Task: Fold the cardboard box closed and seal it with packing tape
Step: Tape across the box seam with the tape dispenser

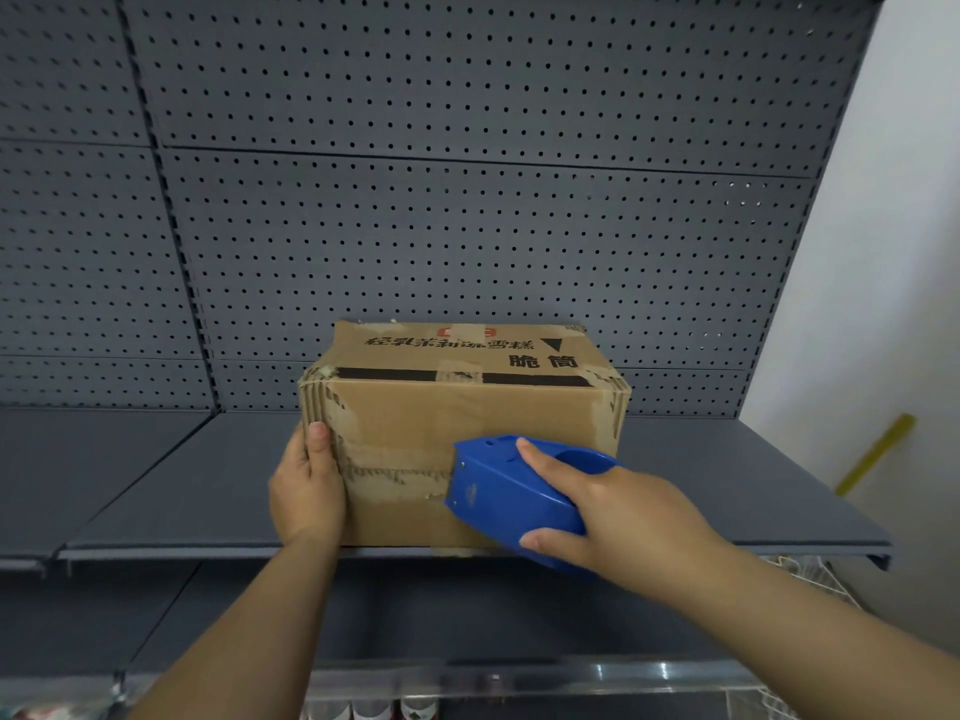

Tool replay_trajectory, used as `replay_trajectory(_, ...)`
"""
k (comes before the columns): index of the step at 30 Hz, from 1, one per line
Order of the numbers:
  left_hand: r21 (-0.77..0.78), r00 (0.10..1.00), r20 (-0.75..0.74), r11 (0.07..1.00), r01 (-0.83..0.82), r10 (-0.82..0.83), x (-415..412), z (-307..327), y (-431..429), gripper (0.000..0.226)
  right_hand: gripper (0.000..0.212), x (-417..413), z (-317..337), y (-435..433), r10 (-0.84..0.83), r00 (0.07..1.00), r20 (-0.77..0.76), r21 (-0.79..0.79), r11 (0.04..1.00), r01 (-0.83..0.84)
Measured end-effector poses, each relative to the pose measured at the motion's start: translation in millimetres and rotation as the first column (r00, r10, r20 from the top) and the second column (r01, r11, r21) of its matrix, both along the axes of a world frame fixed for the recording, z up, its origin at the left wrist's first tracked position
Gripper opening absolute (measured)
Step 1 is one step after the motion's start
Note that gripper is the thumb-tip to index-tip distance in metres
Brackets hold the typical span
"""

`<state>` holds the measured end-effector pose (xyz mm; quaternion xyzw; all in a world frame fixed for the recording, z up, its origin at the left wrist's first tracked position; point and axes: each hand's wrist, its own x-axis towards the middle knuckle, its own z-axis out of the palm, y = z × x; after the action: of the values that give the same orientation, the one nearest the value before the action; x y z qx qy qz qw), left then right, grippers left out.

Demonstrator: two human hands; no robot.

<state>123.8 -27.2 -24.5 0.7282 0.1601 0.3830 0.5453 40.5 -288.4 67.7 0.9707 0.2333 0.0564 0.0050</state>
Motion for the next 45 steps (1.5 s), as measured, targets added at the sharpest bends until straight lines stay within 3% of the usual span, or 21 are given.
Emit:
replay_trajectory(10, 0.014, 1.000, 0.012, 1.000, 0.005, -0.005, 0.8, 2.0, -3.9, 0.045, 0.079, -15.9, 1.8, -70.4, -0.163, 0.986, 0.024, -0.030, 0.986, 0.164)
replay_trajectory(17, 0.065, 1.000, 0.023, 0.998, -0.017, 0.016, -1.3, -0.7, -6.1, 0.052, 0.079, -12.1, -5.3, -58.0, -0.186, 0.981, 0.050, -0.085, 0.978, 0.190)
replay_trajectory(31, 0.348, 0.942, 0.040, 0.879, -0.327, 0.335, -3.5, 14.8, -21.3, 0.061, 0.077, -1.1, -12.2, -49.3, -0.228, 0.967, 0.111, -0.043, 0.971, 0.234)
replay_trajectory(33, 0.493, 0.936, 0.173, 0.795, -0.353, 0.308, -1.8, 20.1, -29.9, 0.060, 0.076, -0.4, -11.4, -49.2, -0.229, 0.967, 0.107, -0.040, 0.971, 0.235)
replay_trajectory(34, 0.636, 0.932, 0.272, 0.683, -0.360, 0.239, -0.9, 20.0, -36.5, 0.060, 0.076, -0.1, -11.2, -49.4, -0.228, 0.968, 0.103, -0.042, 0.971, 0.233)
replay_trajectory(36, 0.881, 0.922, 0.385, 0.288, -0.377, 0.028, 2.8, 16.2, -54.3, 0.061, 0.076, 0.0, -11.1, -49.6, -0.222, 0.970, 0.096, -0.046, 0.973, 0.227)
replay_trajectory(37, 0.913, 0.915, 0.400, 0.109, -0.392, -0.060, 6.6, 14.3, -63.5, 0.063, 0.076, -0.1, -11.1, -50.2, -0.219, 0.971, 0.094, -0.046, 0.974, 0.224)
replay_trajectory(38, 0.913, 0.907, 0.404, -0.002, -0.407, -0.122, 11.1, 13.0, -72.1, 0.064, 0.076, -0.2, -11.0, -50.8, -0.218, 0.972, 0.092, -0.043, 0.974, 0.222)
replay_trajectory(40, 0.899, 0.893, 0.414, -0.075, -0.432, -0.178, 20.1, 12.7, -84.6, 0.067, 0.076, -0.3, -10.5, -52.5, -0.215, 0.973, 0.086, -0.039, 0.975, 0.219)
replay_trajectory(45, 0.877, 0.869, 0.452, -0.074, -0.474, -0.202, 36.6, 11.7, -87.6, 0.071, 0.078, 2.5, -12.2, -57.8, -0.207, 0.976, 0.072, -0.033, 0.977, 0.210)
